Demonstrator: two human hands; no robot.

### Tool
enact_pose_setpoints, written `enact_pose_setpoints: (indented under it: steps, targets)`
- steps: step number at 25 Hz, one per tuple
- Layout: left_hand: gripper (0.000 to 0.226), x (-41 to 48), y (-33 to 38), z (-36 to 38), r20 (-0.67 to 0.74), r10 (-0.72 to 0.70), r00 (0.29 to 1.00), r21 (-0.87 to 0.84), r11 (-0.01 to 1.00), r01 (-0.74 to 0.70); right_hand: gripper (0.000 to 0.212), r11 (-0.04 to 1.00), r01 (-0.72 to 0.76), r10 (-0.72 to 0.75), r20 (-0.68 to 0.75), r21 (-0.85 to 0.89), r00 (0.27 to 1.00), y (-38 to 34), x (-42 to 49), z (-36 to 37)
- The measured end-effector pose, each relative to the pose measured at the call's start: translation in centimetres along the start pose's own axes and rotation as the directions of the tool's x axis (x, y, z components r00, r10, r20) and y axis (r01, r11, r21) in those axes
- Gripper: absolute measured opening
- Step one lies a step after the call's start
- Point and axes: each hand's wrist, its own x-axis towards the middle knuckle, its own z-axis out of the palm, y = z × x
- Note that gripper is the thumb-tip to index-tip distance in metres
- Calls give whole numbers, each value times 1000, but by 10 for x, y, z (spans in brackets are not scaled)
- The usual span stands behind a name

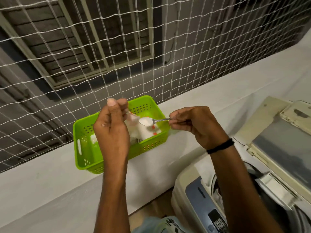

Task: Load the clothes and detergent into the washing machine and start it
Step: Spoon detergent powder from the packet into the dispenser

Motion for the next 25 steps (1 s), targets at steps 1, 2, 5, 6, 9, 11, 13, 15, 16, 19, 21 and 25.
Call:
enact_pose_setpoints:
  steps: [1,2,5,6,9,11,13,15,16,19,21,25]
  targets:
    - [36,-4,0,8,13,12,1000,-6,1000,-12,22,1000,10,-10,-21,23,1000,1,-4,-10]
    - [35,-9,-1,16,32,23,999,-9,1000,-22,23,999,24,-22,-50,37,999,2,-8,-22]
    - [32,-29,-8,49,153,13,988,-21,1000,-9,24,997,37,-25,-173,69,985,9,-24,-64]
    - [31,-37,-11,61,206,-1,979,-29,1000,7,22,996,33,-14,-214,85,977,13,-30,-78]
    - [31,-62,-27,100,361,-43,932,-2,999,47,22,987,37,18,-339,155,941,24,-48,-123]
    - [34,-81,-40,128,460,-81,884,42,997,70,24,980,46,44,-430,196,902,35,-59,-154]
    - [40,-103,-55,158,556,-107,824,94,993,66,26,969,69,69,-530,236,845,47,-72,-189]
    - [44,-126,-71,186,638,-144,757,158,986,55,25,958,102,86,-610,267,788,62,-87,-222]
    - [43,-139,-81,200,678,-169,715,186,981,56,24,953,115,101,-649,281,754,70,-95,-239]
    - [39,-184,-121,244,785,-285,550,262,957,122,23,934,157,161,-772,320,615,102,-116,-289]
    - [36,-212,-145,268,780,-463,421,394,886,245,24,920,183,217,-837,348,503,129,-126,-320]
    - [33,-260,-193,303,634,-767,96,647,595,477,19,953,85,254,-923,289,290,197,-126,-366]
